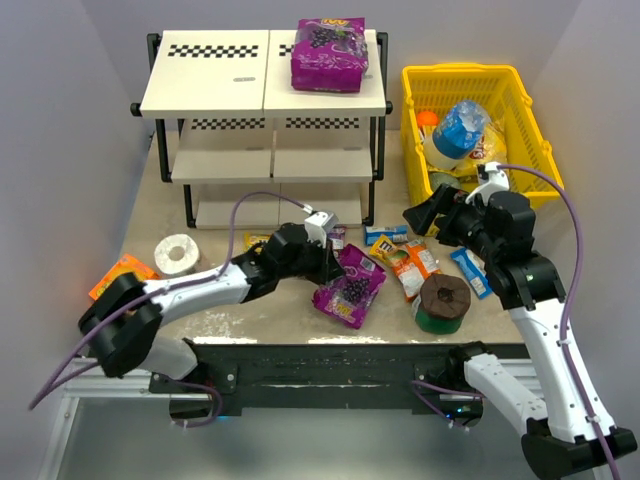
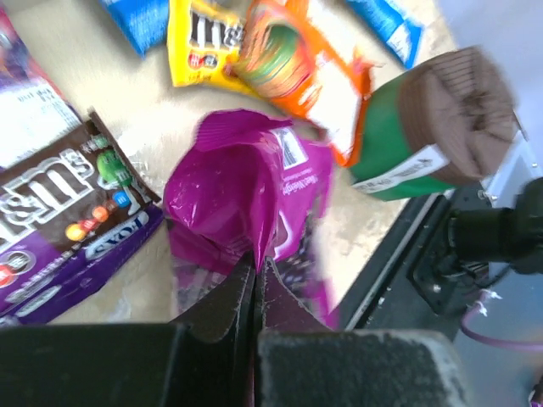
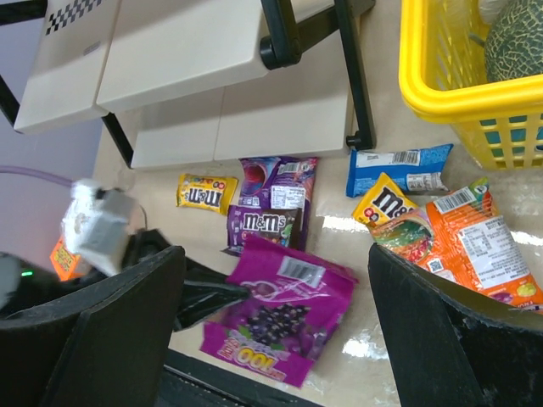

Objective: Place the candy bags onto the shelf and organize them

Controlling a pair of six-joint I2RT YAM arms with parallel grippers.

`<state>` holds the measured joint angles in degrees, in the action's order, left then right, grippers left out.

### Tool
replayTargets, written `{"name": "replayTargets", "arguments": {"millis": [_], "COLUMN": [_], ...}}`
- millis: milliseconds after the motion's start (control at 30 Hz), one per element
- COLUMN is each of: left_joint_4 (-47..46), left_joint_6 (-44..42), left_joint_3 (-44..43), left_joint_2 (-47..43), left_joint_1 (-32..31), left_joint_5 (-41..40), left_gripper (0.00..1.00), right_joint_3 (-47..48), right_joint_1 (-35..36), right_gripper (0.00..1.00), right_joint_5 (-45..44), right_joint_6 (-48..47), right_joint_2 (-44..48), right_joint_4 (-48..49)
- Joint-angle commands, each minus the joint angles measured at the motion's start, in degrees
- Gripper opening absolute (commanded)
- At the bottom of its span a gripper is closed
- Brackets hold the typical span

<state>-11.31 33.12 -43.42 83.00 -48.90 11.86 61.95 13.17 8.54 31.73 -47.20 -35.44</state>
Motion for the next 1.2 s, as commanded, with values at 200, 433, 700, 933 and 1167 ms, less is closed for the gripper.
{"name": "replayTargets", "arguments": {"millis": [200,433,700,933,1167], "left_joint_4": [19.47,29.40,36.97,40.12,39.79], "left_joint_6": [-6.93,-12.72,-20.28,-27.67,-36.46], "left_joint_3": [-14.84,-28.35,-48.21,-66.95,-84.97], "left_joint_2": [-21.29,-28.16,-25.53,-19.47,-9.62], "left_joint_1": [0.04,0.04,0.04,0.04,-0.05], "left_joint_5": [-3.24,-8.42,-22.13,-32.31,-38.83], "left_gripper": [0.00,0.00,0.00,0.00,0.00], "right_joint_3": [-1.13,-1.22,-1.84,-0.09,1.68], "right_joint_1": [0.01,0.01,-0.07,-0.07,-0.07], "right_gripper": [0.92,0.92,0.92,0.92,0.92], "right_joint_5": [2.71,2.71,3.24,3.59,3.94], "right_joint_6": [1.76,1.94,2.29,2.29,2.11], "right_joint_2": [0.27,0.27,-0.44,-1.58,-3.16], "right_joint_4": [3.97,4.77,5.91,6.00,6.61]}}
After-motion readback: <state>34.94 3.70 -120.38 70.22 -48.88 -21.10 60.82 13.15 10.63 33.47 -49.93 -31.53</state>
